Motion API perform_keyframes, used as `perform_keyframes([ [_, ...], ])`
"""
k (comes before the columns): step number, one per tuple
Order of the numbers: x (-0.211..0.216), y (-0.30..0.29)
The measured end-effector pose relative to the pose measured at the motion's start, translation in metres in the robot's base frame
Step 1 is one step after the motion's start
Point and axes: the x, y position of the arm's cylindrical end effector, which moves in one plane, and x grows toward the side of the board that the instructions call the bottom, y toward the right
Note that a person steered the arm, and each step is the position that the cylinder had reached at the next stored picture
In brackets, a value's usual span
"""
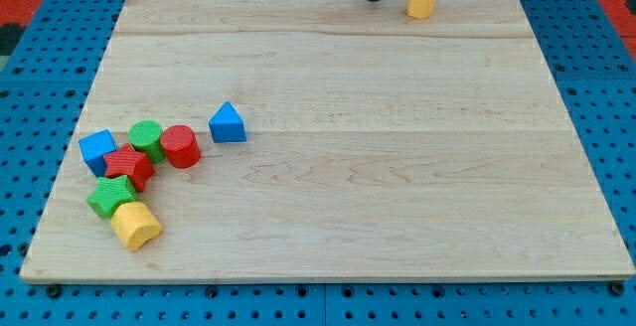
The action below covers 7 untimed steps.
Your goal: Move the blue triangle diagonal to the yellow hexagon
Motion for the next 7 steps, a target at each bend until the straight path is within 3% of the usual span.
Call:
perform_keyframes([
  [1,0.0,0.058],
  [2,0.021,0.066],
  [3,0.12,0.032],
  [4,0.246,0.001],
  [5,0.329,-0.088],
  [7,0.282,-0.186],
])
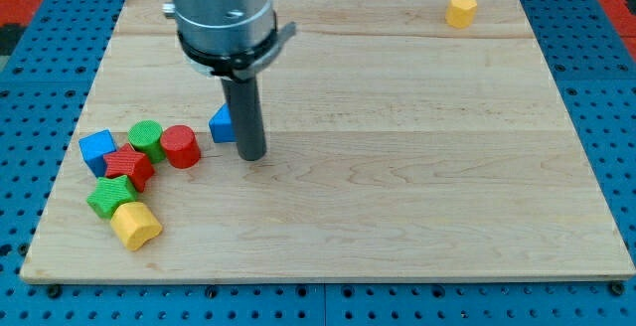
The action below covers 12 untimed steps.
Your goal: Move the blue triangle diagonal to the yellow hexagon
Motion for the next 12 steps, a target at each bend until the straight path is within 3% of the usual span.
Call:
perform_keyframes([
  [1,-0.049,-0.006],
  [2,-0.046,0.006],
  [3,-0.011,0.001],
  [5,-0.04,-0.082],
  [7,-0.1,0.041],
  [9,-0.134,0.149],
  [12,-0.095,0.184],
])
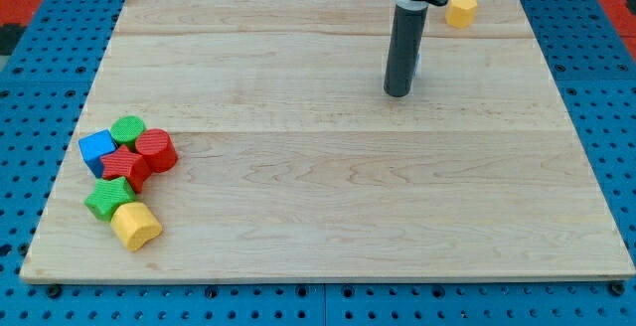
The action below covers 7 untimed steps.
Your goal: Move the blue triangle diagonal to the yellow hexagon
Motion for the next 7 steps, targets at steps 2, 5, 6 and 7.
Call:
perform_keyframes([
  [2,-0.042,0.033],
  [5,-0.057,0.018],
  [6,-0.049,0.012],
  [7,0.019,0.017],
])
